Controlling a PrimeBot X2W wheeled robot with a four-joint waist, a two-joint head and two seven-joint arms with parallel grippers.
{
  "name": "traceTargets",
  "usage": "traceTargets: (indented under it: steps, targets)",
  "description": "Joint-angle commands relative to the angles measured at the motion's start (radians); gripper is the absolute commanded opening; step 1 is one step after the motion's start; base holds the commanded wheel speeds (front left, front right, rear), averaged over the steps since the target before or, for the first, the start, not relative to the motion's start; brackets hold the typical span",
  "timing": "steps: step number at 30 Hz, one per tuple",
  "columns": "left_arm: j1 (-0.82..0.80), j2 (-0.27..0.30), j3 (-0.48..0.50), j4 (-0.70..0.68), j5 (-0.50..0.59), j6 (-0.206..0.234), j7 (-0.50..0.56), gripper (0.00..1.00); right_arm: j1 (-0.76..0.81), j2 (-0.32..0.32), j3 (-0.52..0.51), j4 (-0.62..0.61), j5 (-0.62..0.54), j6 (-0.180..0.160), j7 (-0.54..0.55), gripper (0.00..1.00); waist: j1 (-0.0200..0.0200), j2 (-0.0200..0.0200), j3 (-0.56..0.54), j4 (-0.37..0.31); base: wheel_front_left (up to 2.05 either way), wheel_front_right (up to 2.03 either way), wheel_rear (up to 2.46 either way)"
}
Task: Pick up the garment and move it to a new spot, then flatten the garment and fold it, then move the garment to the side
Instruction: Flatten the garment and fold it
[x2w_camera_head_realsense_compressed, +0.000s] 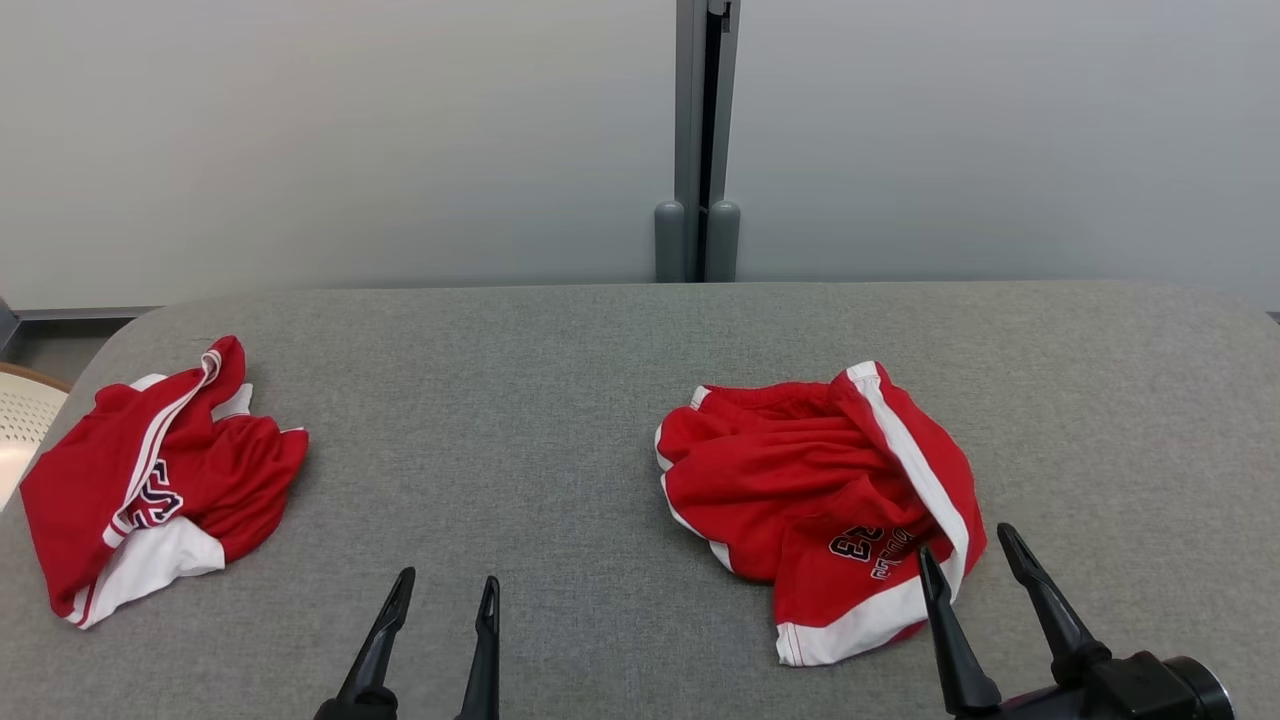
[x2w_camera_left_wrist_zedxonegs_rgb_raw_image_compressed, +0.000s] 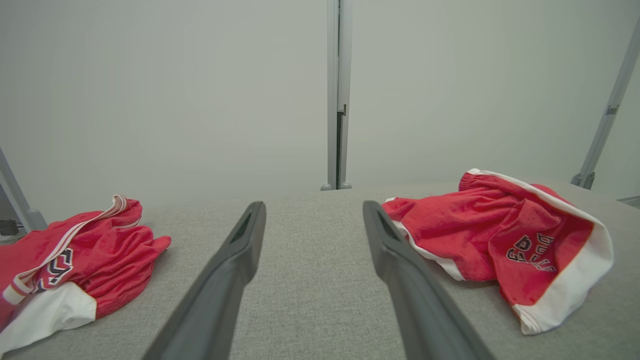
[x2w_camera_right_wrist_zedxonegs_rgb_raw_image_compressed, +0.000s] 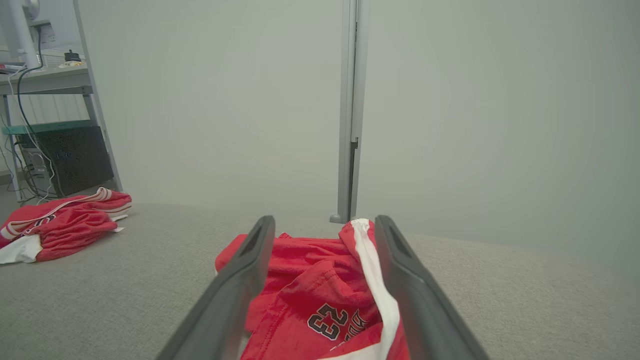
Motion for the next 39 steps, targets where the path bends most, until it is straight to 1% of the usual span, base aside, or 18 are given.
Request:
traceTargets:
  steps: [1,5,9,12,15,17,19,21,24,27,29,32,34,39]
  targets:
    - [-0.02,0.003,0.005,0.005,0.006,-0.004,-0.002,1.0,-0.004,-0.004,0.0,-0.001,-0.002,-0.002,-0.001,1.0,0.0,-0.0001,0.002,-0.006,0.0,0.0,0.0]
    - [-0.064,0.003,0.0,0.049,0.011,-0.057,-0.002,1.0,-0.021,-0.006,0.008,-0.005,-0.004,-0.002,-0.001,1.0,0.0,-0.0001,0.018,-0.036,0.0,0.0,0.0]
    - [-0.171,0.004,-0.025,0.122,0.028,-0.133,-0.002,1.0,-0.041,-0.008,0.018,-0.011,-0.006,-0.002,-0.001,1.0,0.0,-0.0001,0.057,-0.084,0.0,0.0,0.0]
    - [-0.302,0.01,-0.068,0.188,0.039,-0.178,-0.002,1.0,-0.062,-0.016,0.027,-0.019,-0.006,-0.002,-0.001,1.0,0.0,-0.0001,0.11,-0.125,0.0,0.0,0.0]
    - [-0.474,0.019,-0.139,0.274,0.045,-0.202,0.0,1.0,-0.104,-0.021,0.026,-0.038,-0.004,-0.002,-0.001,1.0,0.0,-0.0001,0.196,-0.166,0.0,0.0,0.0]
    - [-0.602,0.023,-0.2,0.333,0.025,-0.211,0.035,1.0,-0.13,-0.021,0.023,-0.05,-0.002,-0.002,-0.001,1.0,0.0,-0.0001,0.254,-0.193,0.0,0.0,0.0]
    - [-0.731,0.027,-0.308,0.387,-0.031,-0.211,0.097,1.0,-0.155,-0.021,0.022,-0.059,-0.002,-0.002,-0.001,1.0,0.0,-0.0001,0.306,-0.218,0.0,0.0,0.0]
    - [-0.848,0.034,-0.385,0.432,-0.106,-0.209,0.164,1.0,-0.177,-0.017,0.009,-0.07,-0.005,-0.002,-0.001,1.0,0.0,-0.0001,0.352,-0.241,0.0,0.0,0.0]
    - [-0.996,0.04,-0.509,0.493,-0.235,-0.209,0.292,1.0,-0.2,-0.006,-0.004,-0.074,-0.016,-0.002,-0.001,1.0,0.0,-0.0001,0.407,-0.268,0.0,0.0,0.0]
    - [-1.121,0.062,-0.605,0.544,-0.337,-0.209,0.407,1.0,-0.22,0.0,0.001,-0.077,-0.022,-0.002,-0.001,1.0,0.0,-0.0001,0.447,-0.293,0.0,0.0,0.0]
    - [-1.181,0.076,-0.647,0.579,-0.388,-0.209,0.468,1.0,-0.228,0.004,0.008,-0.078,-0.023,-0.002,-0.001,1.0,0.0,-0.0001,0.462,-0.306,0.0,0.0,0.0]
    - [-1.253,0.091,-0.691,0.625,-0.439,-0.21,0.53,1.0,-0.231,0.008,0.013,-0.077,-0.022,-0.002,-0.001,1.0,0.0,-0.0001,0.476,-0.317,0.0,0.0,0.0]
    - [-1.272,0.093,-0.704,0.641,-0.452,-0.21,0.543,1.0,-0.232,0.009,0.013,-0.075,-0.024,-0.002,-0.001,1.0,0.0,-0.0001,0.479,-0.319,0.0,0.0,0.0]
    - [-1.33,0.075,-0.761,0.667,-0.558,-0.21,0.579,1.0,-0.231,0.011,0.014,-0.07,-0.022,-0.002,-0.001,1.0,0.0,-0.0001,0.48,-0.325,0.0,0.0,0.0]
